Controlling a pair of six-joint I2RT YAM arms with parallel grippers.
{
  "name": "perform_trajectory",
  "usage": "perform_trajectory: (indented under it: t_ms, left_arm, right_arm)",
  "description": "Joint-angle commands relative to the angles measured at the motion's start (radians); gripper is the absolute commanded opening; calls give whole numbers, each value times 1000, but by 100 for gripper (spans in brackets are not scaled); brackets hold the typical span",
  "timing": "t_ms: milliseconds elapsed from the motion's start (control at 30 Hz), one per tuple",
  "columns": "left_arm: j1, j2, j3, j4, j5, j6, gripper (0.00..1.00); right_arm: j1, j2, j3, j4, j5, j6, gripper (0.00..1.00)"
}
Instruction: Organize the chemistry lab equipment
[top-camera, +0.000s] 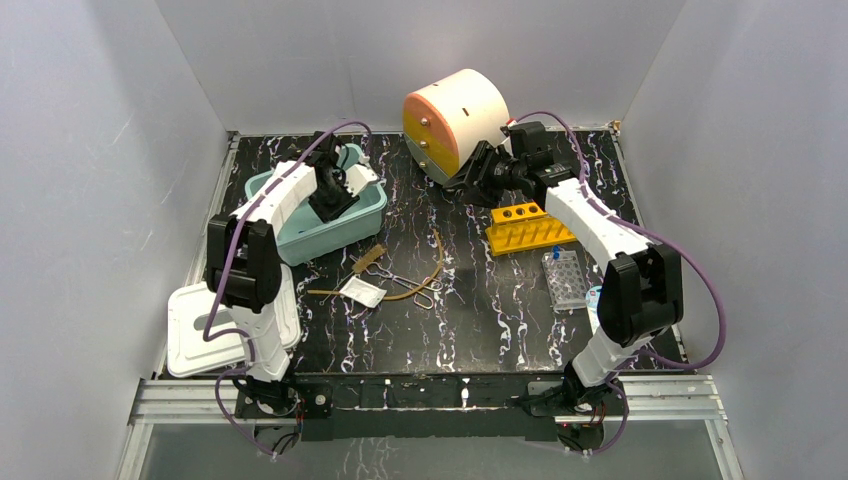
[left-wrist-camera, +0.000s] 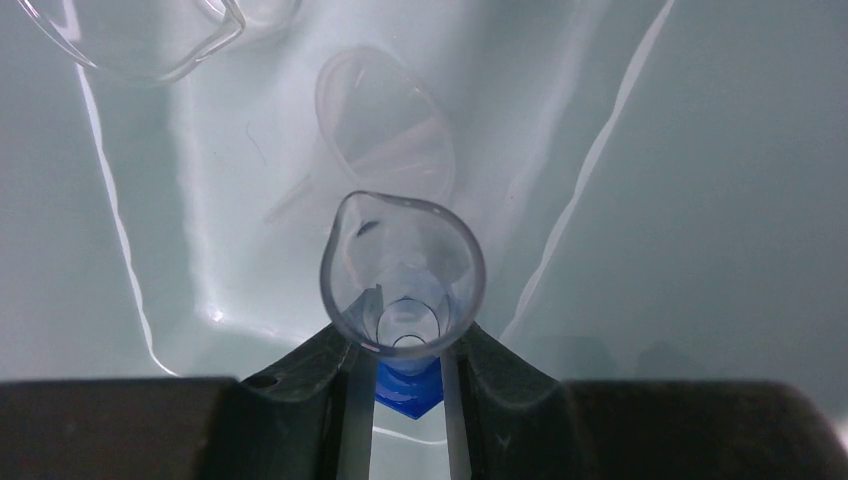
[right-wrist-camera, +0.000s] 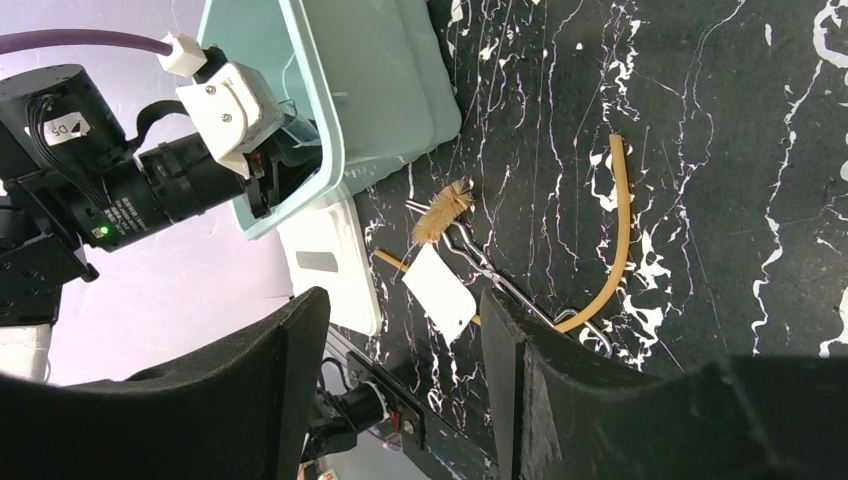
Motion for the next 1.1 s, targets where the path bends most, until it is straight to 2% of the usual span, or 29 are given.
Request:
perform_trajectory:
  t_ms: [0, 100, 167, 467, 600, 733, 867, 1067]
  left_arm:
    - [8, 4, 25, -12, 32, 22, 9]
    - [8, 13, 44, 2, 56, 12, 26]
    - [8, 19, 48, 10, 56, 14, 32]
    - [16, 14, 92, 4, 115, -3, 39]
    - [24, -12, 169, -23, 155, -32, 46]
    - [29, -63, 224, -24, 216, -86, 57]
    - [29, -138, 194, 15, 283, -144, 61]
    - [29, -276, 27, 196, 315, -363, 61]
  right_arm:
    - [-5, 15, 52, 49, -23, -2, 65]
    - [-5, 21, 51, 63, -24, 0, 65]
    - [-5, 26, 51, 72, -23, 5, 65]
    - [-5, 35, 51, 86, -14, 12, 65]
    - [-4, 35, 62, 63, 10, -26, 66]
    - [6, 29, 65, 24, 60, -73, 68]
    - [31, 15, 55, 11, 94, -90, 68]
    - [63, -32, 3, 29, 130, -79, 68]
